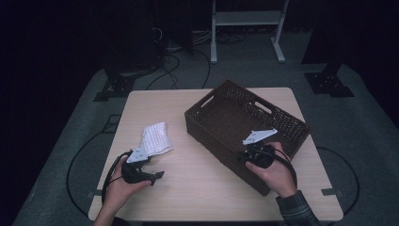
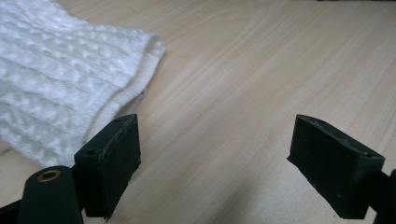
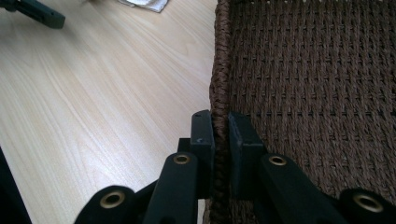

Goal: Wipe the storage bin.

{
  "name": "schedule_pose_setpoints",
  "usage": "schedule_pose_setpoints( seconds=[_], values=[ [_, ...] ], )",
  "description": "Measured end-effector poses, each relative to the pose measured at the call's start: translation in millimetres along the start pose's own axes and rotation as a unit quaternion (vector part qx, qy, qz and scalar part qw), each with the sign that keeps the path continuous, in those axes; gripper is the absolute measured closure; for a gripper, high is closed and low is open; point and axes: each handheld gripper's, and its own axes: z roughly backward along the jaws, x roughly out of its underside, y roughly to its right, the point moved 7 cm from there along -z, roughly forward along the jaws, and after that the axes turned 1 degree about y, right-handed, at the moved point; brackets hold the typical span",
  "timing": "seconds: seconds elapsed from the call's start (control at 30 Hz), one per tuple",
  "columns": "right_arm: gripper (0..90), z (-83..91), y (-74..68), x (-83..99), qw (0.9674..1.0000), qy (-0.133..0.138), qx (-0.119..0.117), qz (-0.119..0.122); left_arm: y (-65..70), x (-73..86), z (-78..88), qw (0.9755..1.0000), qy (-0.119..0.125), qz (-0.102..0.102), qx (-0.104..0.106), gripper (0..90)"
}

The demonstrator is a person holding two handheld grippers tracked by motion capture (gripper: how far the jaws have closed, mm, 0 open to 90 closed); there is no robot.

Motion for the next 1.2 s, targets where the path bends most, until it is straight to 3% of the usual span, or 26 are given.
schedule_pose_setpoints(
  seconds=[0.6,0.67,1.0,1.2],
  values=[
    [81.3,0.1,0.1,0.0,1.0000,-0.001,-0.001,-0.002,-35.9,-19.6,1.6,0.9990,0.000,0.013,-0.043,15.2],
    [81.3,0.1,0.1,0.0,1.0000,-0.001,-0.001,-0.002,-42.7,-23.8,-0.8,0.9985,-0.002,0.011,-0.053,13.3],
    [81.2,0.0,0.1,0.0,1.0000,-0.001,-0.001,-0.001,-60.0,-36.4,-8.5,0.9977,-0.001,0.013,-0.066,11.1],
    [81.2,-0.1,0.3,0.0,1.0000,0.000,-0.002,-0.001,-73.0,-41.8,-18.8,0.9969,-0.004,0.028,-0.073,8.7]
  ],
)
